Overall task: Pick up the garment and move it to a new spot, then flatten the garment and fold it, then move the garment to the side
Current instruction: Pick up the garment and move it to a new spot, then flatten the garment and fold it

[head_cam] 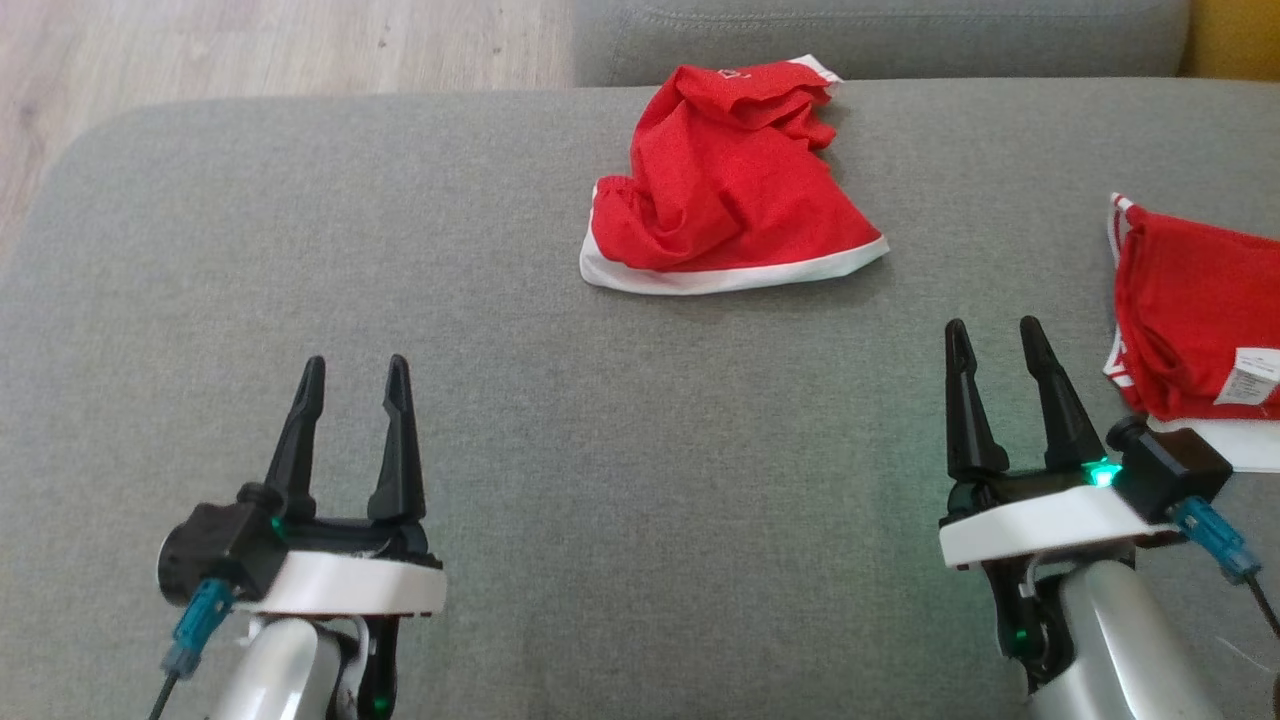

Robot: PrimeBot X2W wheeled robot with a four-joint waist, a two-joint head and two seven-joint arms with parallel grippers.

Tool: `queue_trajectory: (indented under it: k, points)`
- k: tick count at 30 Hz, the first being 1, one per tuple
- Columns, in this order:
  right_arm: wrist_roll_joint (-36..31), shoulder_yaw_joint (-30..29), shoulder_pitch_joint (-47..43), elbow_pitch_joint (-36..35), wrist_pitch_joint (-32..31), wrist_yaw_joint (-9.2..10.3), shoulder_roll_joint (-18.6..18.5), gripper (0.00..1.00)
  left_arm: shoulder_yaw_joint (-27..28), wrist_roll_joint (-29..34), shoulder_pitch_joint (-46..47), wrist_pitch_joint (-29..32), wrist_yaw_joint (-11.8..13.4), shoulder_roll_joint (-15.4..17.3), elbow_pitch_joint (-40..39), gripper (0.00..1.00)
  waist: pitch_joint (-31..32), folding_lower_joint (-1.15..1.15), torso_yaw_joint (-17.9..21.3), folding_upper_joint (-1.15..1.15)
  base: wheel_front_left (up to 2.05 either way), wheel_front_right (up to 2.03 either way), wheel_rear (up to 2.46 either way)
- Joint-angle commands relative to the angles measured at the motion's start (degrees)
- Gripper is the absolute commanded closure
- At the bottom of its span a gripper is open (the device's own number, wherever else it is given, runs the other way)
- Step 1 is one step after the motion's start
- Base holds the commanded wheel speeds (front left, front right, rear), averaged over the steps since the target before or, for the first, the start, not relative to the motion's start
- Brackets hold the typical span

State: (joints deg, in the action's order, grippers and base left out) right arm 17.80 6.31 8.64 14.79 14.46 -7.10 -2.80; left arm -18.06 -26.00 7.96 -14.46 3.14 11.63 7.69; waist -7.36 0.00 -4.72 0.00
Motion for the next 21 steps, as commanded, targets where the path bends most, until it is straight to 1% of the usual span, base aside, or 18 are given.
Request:
queue_trajectory:
  k: [1, 7, 11, 14, 18, 21]
  points:
    - [-0.56, 0.98, 1.21, -1.52, 0.53, -0.39, -0.08, 0.0, 2.76, 0.71, 1.99, -0.52, -0.28, 0.24, -2.23, 0.0, -0.3, 0.0, -0.21, 0.0, 0.0, 0.0, 0.0]
    - [-5.09, 0.22, 6.86, 0.44, -0.72, -0.39, -0.08, 0.0, 4.38, 2.88, 2.92, -0.53, -2.14, -1.36, -2.22, 0.0, -2.83, 0.0, -0.65, 0.0, 0.0, 0.0, 0.0]
    - [-5.31, -3.85, 12.93, 4.7, -2.4, -0.39, -0.08, 0.0, 4.83, 4.03, 4.07, -0.53, -3.39, -2.5, -1.63, 0.0, -5.22, 0.0, -1.31, 0.0, 0.0, 0.0, 0.0]
    - [-4.25, -8.01, 17.86, 10.06, -4.15, -0.39, -0.08, 0.0, 4.95, 4.8, 5.36, -0.53, -4.2, -3.44, -1.21, 0.0, -7.21, 0.0, -2.33, 0.0, 0.0, 0.0, 0.0]
    - [-3.24, -12.56, 24.18, 19.78, -7.9, -0.39, -0.08, 0.0, 5.62, 5.6, 6.64, -0.53, -5.02, -4.33, -0.82, 0.0, -9.37, 0.0, -3.66, 0.0, 0.0, 0.0, 0.0]
    - [-1.78, -13.65, 28.21, 26.62, -8.56, -0.39, -0.08, 0.0, 5.61, 6.3, 7.34, -0.53, -5.84, -4.93, -0.24, 0.0, -10.52, 0.0, -4.81, 0.0, 0.0, 0.0, 0.0]
